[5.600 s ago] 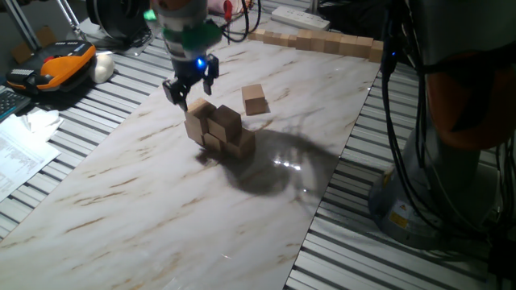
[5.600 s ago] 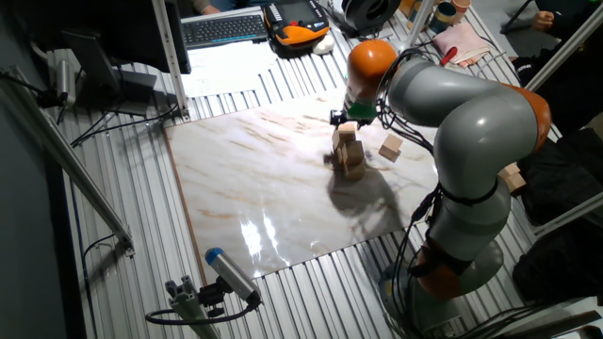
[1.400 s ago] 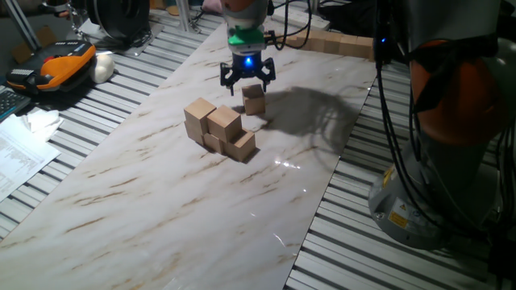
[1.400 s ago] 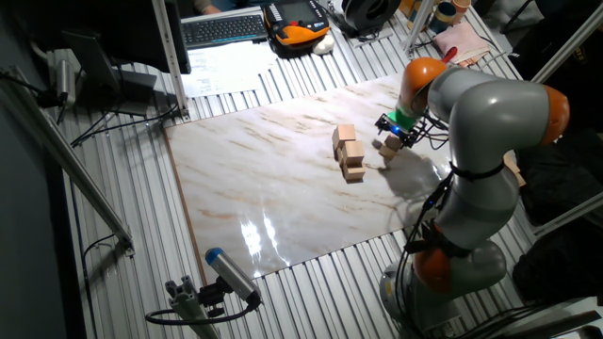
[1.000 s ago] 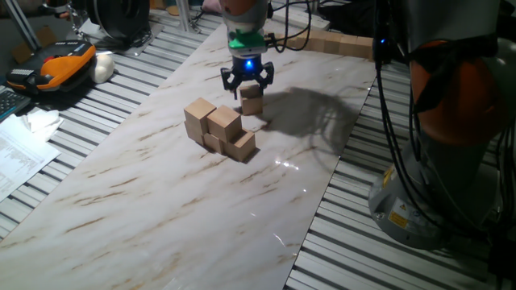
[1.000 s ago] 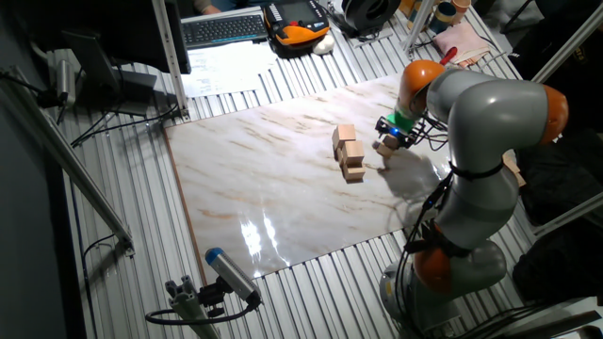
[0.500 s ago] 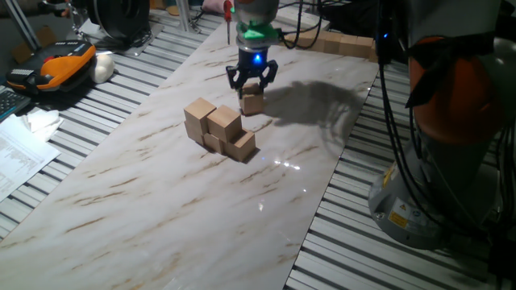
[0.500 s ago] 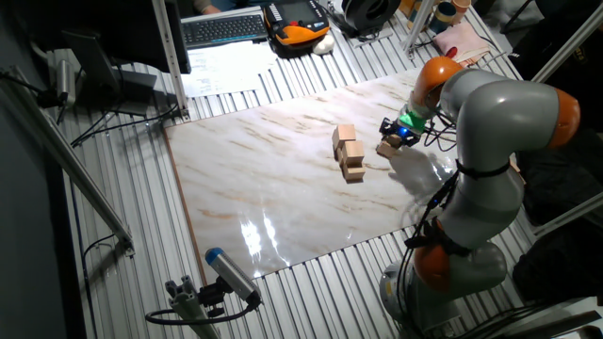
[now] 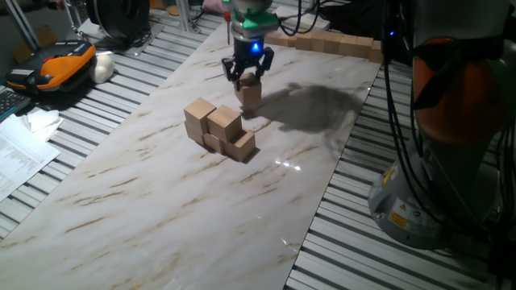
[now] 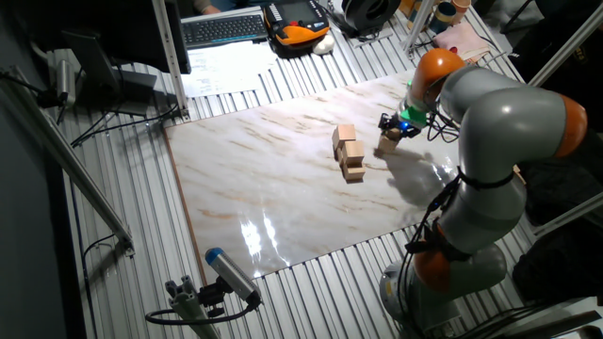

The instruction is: Stack the blocks into a pyramid shape

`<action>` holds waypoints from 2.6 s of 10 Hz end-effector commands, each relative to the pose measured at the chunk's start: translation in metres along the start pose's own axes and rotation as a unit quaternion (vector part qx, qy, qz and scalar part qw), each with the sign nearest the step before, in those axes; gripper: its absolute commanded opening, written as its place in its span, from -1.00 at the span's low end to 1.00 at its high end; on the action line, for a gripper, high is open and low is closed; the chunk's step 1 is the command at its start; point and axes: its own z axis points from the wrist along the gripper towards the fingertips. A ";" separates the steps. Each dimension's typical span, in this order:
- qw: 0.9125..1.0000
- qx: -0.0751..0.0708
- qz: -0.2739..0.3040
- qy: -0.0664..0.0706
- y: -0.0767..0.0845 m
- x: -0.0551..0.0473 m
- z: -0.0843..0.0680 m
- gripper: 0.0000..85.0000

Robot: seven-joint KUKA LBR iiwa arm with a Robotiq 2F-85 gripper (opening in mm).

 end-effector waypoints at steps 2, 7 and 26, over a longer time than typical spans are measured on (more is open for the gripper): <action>0.998 -0.004 -0.066 0.014 0.019 -0.003 -0.040 -1.00; 0.995 0.022 -0.096 0.006 0.054 -0.004 -0.080 -1.00; 0.987 -0.004 -0.161 -0.006 0.170 0.055 -0.090 -1.00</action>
